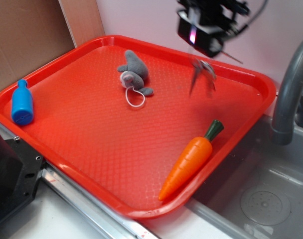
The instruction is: Grab the silver keys.
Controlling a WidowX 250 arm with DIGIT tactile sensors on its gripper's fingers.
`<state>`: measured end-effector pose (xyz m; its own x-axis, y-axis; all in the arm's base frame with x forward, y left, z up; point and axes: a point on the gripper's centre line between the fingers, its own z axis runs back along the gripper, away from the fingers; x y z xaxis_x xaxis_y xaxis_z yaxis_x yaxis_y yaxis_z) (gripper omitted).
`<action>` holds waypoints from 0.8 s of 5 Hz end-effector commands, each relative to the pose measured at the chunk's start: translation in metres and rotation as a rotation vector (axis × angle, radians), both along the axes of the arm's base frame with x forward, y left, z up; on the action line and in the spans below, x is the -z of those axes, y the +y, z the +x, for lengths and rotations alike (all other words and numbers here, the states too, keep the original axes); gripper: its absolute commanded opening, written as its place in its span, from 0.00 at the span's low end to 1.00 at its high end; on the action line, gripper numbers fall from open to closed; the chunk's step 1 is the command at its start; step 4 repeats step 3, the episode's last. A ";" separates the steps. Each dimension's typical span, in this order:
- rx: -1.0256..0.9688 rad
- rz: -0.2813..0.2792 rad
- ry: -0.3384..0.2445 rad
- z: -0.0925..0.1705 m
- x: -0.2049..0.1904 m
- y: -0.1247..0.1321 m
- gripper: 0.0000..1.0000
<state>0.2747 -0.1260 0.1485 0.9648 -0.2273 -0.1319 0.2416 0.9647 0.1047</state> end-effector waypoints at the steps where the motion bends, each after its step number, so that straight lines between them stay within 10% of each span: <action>1: -0.025 -0.136 -0.220 -0.036 -0.107 0.026 0.00; 2: 0.049 -0.236 -0.191 -0.048 -0.126 0.040 0.00; 4: 0.062 -0.243 -0.184 -0.050 -0.127 0.036 0.00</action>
